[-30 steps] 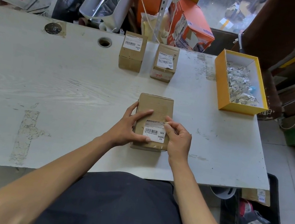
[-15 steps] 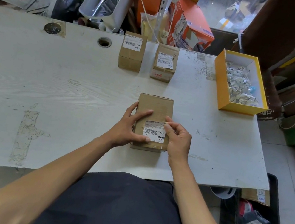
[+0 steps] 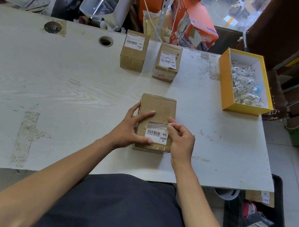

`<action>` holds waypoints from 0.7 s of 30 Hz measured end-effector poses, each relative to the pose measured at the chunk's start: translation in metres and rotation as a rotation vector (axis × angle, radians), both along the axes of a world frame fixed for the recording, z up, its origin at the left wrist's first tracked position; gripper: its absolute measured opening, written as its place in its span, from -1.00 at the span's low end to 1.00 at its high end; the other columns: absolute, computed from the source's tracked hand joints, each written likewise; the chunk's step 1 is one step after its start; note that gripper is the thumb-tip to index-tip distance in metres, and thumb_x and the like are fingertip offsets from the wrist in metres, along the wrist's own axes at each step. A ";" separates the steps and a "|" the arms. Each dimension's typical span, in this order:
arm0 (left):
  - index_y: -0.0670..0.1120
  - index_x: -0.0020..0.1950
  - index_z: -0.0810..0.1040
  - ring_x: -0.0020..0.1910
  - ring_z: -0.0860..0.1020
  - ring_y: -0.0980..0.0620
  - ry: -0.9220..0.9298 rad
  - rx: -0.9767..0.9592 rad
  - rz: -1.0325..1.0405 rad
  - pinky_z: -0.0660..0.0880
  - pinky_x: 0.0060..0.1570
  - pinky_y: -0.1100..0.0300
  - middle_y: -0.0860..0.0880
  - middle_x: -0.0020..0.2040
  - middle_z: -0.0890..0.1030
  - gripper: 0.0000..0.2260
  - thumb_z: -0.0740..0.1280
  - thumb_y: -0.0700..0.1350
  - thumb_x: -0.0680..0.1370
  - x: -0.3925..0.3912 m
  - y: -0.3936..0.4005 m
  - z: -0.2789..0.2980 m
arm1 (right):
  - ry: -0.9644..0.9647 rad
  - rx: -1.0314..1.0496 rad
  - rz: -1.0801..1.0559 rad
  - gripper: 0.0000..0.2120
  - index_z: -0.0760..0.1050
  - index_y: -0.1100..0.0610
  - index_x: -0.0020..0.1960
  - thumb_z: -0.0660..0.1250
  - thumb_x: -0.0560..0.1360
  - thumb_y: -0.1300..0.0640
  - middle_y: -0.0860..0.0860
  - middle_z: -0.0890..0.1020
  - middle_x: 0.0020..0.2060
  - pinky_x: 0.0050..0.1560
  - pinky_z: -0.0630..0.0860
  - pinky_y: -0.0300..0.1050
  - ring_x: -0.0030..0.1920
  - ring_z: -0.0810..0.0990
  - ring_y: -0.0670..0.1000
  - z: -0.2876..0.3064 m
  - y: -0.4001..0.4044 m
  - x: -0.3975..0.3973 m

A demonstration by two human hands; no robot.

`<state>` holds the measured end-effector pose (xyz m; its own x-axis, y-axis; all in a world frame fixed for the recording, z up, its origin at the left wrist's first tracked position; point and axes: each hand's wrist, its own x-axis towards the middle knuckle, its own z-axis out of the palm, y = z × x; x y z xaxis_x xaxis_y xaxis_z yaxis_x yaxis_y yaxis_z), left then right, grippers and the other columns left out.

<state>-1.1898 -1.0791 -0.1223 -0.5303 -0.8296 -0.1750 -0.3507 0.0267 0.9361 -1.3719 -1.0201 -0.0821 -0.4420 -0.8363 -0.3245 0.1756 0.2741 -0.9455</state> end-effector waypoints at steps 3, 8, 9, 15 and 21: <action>0.38 0.43 0.35 0.51 0.23 0.07 0.001 -0.009 0.004 0.41 0.40 -0.03 0.21 0.56 -0.03 -0.18 0.59 0.23 0.22 0.000 0.000 0.000 | 0.002 -0.001 -0.001 -0.87 0.60 0.16 -0.16 0.36 0.51 0.33 -0.03 0.69 0.09 0.02 0.62 -0.07 0.10 0.67 -0.01 0.000 0.000 0.000; 0.36 0.43 0.36 0.52 0.22 0.06 0.012 -0.010 0.007 0.42 0.40 -0.03 0.24 0.55 -0.03 -0.18 0.60 0.22 0.22 0.000 0.000 -0.001 | 0.003 0.000 0.000 -0.85 0.61 0.14 -0.17 0.37 0.51 0.33 -0.02 0.69 0.09 0.02 0.61 -0.09 0.12 0.66 -0.01 -0.003 -0.001 0.000; 0.36 0.43 0.36 0.52 0.21 0.06 0.011 -0.011 0.006 0.42 0.40 -0.03 0.23 0.55 -0.03 -0.18 0.60 0.22 0.22 0.000 0.000 -0.002 | 0.000 0.000 0.000 -0.86 0.61 0.15 -0.17 0.37 0.51 0.33 -0.02 0.69 0.10 0.02 0.61 -0.10 0.12 0.66 -0.01 -0.003 -0.001 -0.001; 0.36 0.43 0.36 0.52 0.21 0.06 0.010 -0.006 0.007 0.42 0.39 -0.03 0.21 0.56 -0.03 -0.18 0.60 0.22 0.22 0.000 0.000 -0.002 | -0.003 -0.002 0.002 -0.86 0.61 0.16 -0.16 0.36 0.51 0.34 -0.02 0.69 0.10 0.04 0.62 -0.06 0.12 0.66 -0.01 -0.003 -0.001 -0.001; 0.39 0.42 0.36 0.53 0.21 0.05 0.009 -0.008 0.006 0.41 0.40 -0.05 0.26 0.54 -0.02 -0.18 0.60 0.22 0.21 0.000 0.000 -0.002 | -0.024 0.001 -0.014 -0.87 0.61 0.18 -0.16 0.36 0.51 0.35 -0.02 0.69 0.08 0.08 0.62 -0.04 0.12 0.66 0.00 -0.002 -0.001 0.000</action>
